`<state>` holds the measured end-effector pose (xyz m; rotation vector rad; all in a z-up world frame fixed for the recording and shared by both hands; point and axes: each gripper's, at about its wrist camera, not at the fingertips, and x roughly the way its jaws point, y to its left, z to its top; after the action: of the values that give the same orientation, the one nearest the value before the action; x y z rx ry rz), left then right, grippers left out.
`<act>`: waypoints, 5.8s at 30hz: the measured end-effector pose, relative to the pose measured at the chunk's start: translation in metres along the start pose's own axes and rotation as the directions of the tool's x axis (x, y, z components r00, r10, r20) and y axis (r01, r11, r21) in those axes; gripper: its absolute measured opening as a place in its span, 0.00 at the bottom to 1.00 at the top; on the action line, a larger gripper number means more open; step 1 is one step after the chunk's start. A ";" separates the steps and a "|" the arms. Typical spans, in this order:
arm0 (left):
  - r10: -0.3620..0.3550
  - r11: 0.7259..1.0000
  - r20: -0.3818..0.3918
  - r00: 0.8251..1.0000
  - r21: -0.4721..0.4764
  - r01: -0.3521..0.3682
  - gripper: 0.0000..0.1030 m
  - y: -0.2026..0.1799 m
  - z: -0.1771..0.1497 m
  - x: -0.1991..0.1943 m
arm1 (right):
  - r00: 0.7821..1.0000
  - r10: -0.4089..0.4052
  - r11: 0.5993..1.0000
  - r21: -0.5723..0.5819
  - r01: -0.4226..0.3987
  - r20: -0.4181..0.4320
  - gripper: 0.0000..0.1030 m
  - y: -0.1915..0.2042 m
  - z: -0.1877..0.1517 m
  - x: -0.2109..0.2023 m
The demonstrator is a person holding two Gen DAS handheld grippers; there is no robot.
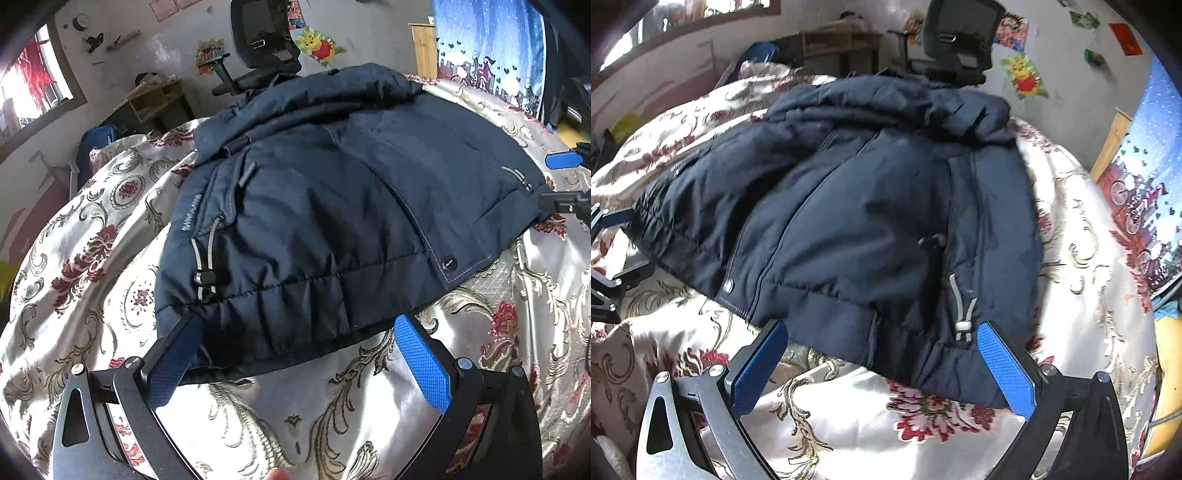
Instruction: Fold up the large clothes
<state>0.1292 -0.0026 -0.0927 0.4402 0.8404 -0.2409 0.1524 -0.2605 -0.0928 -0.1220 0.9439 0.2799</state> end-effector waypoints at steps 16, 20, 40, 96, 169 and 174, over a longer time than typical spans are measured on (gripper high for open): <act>0.067 0.995 -0.011 0.998 0.077 -0.066 0.99 -0.015 -0.014 0.025 | 0.984 -0.153 0.963 -0.239 0.126 -0.095 1.00 0.031 -0.018 0.049; 0.068 0.996 -0.008 0.998 0.059 -0.067 0.99 -0.014 -0.014 0.025 | 0.974 -0.205 0.936 -0.310 0.167 -0.094 1.00 0.040 -0.023 0.061; 0.072 0.995 0.041 0.997 0.072 -0.075 0.99 -0.032 -0.020 0.016 | 0.973 -0.150 0.977 -0.124 0.173 0.175 0.84 0.026 0.010 0.022; 0.232 0.972 0.143 0.962 -0.070 -0.224 0.12 -0.003 0.052 -0.013 | 0.965 -0.225 0.970 -0.065 0.235 0.139 0.08 0.026 -0.007 0.019; 0.168 0.981 0.087 0.982 -0.110 -0.158 0.06 0.126 0.273 0.151 | 0.946 -0.106 0.994 0.008 0.108 0.305 0.08 -0.089 0.257 0.107; 0.089 0.984 0.096 0.991 -0.162 -0.072 0.10 0.141 0.266 0.151 | 0.950 -0.082 0.996 0.007 0.084 0.300 0.21 -0.087 0.258 0.109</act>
<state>0.4562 -0.0067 -0.0124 0.3095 0.7324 -0.1195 0.4400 -0.2656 -0.0327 -0.1203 0.6338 0.2163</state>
